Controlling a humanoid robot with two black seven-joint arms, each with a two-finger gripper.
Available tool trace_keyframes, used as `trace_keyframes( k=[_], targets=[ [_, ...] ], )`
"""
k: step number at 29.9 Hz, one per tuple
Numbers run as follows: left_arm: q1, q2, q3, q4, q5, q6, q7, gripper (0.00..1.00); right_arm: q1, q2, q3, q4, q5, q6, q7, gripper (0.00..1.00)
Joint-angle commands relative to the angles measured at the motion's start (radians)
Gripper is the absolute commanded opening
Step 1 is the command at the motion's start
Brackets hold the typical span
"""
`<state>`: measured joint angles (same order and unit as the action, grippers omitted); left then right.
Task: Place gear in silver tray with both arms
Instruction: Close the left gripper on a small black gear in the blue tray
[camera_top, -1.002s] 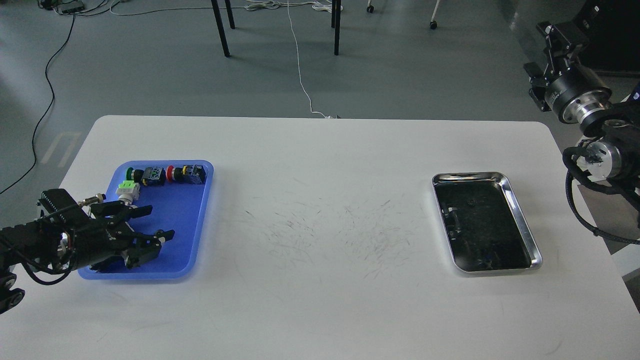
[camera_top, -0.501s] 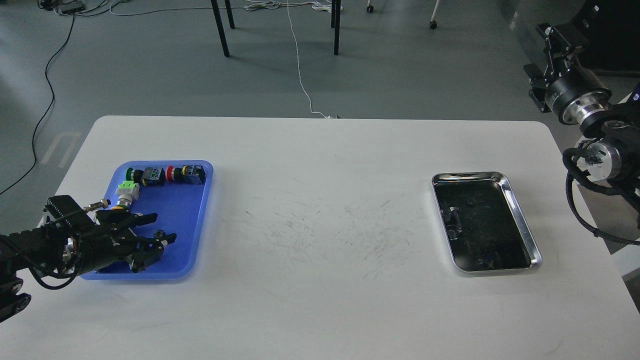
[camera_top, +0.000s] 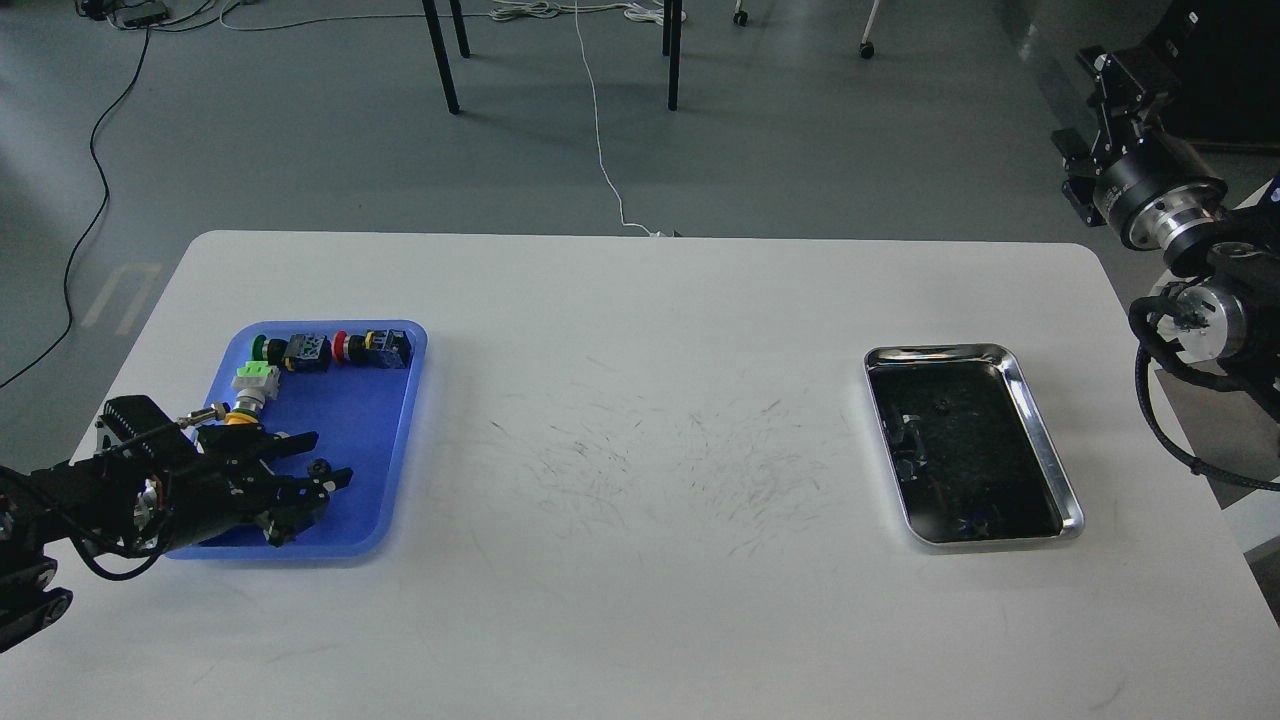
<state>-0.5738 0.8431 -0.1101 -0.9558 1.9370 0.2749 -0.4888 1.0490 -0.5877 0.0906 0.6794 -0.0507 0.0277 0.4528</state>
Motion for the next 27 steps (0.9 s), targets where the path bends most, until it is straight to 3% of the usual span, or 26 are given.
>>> trace_keyframes(
  k=[1, 14, 27],
  targets=[
    [0.000, -0.001, 0.009, 0.003, -0.001, 0.000, 0.000, 0.56, -0.001, 0.000, 0.000, 0.000, 0.000, 0.000, 0.001, 0.88],
    [-0.001, -0.003, 0.015, 0.006, 0.000, 0.001, 0.000, 0.45, -0.006, -0.004, 0.000, 0.002, 0.000, 0.000, 0.003, 0.88],
    [0.003, -0.004, 0.016, 0.020, 0.004, 0.000, 0.000, 0.27, -0.007, -0.009, 0.000, 0.002, 0.000, 0.001, 0.004, 0.89]
  ],
)
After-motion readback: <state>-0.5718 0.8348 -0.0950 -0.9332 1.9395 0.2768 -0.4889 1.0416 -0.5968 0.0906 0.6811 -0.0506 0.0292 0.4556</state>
